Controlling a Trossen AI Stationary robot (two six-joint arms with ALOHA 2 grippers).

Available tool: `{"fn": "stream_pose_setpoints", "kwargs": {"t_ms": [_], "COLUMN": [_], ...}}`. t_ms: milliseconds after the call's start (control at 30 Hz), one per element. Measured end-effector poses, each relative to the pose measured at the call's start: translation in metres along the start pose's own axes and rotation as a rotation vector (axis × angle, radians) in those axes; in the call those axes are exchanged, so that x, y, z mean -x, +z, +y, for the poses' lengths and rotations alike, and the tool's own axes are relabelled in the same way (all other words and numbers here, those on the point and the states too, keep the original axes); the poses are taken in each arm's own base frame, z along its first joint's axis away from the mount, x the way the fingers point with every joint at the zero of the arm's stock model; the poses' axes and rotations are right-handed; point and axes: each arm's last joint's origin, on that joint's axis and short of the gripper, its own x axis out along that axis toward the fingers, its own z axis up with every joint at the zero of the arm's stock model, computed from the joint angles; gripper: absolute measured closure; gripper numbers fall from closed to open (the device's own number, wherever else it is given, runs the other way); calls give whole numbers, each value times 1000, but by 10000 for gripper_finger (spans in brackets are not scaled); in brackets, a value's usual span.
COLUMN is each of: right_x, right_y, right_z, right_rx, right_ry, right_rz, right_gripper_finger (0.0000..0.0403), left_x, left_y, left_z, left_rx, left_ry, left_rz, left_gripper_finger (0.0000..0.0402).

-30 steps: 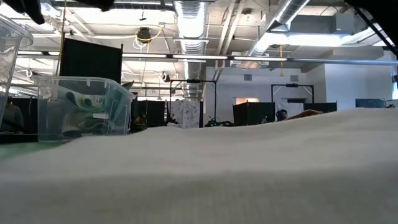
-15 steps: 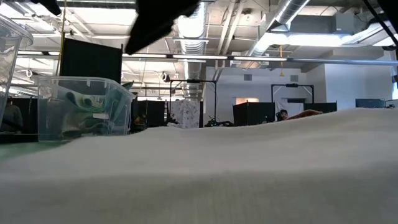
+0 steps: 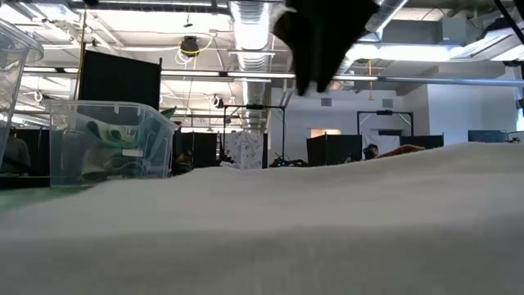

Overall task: Sort towels by color in basket
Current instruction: Put the brown patterned towel into the bottom transparent bin

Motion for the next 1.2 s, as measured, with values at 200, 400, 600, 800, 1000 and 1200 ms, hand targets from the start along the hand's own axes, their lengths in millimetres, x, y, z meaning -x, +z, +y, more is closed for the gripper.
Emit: {"fn": "stream_pose_setpoints", "kwargs": {"t_ms": [200,400,600,800,1000,1200], "right_x": [-24,-35,-24,-19,-42,-69], "right_y": [-21,-43,-79,-124,-157,-165], "right_z": [6,11,-6,-27,-37,-37], "right_rx": [-33,-42,-175,-349,-457,-463], "right_ry": [-59,-68,-59,-30,30,52], "right_rz": [200,234,121,-31,-142,-180], "right_gripper_finger": [124,124,124,124,124,124], "left_x": [0,0,0,0,0,0], "left_y": [5,6,6,6,7,7], "left_z": [-4,-4,-4,-4,-4,-4], "left_rx": [-27,-36,-36,-36,-27,-16], "left_ry": [-27,-24,-22,-15,-17,-14], "left_rz": [-49,-52,-54,-59,-68,-67], "left_gripper_finger": [176,176,176,176,176,176]}}
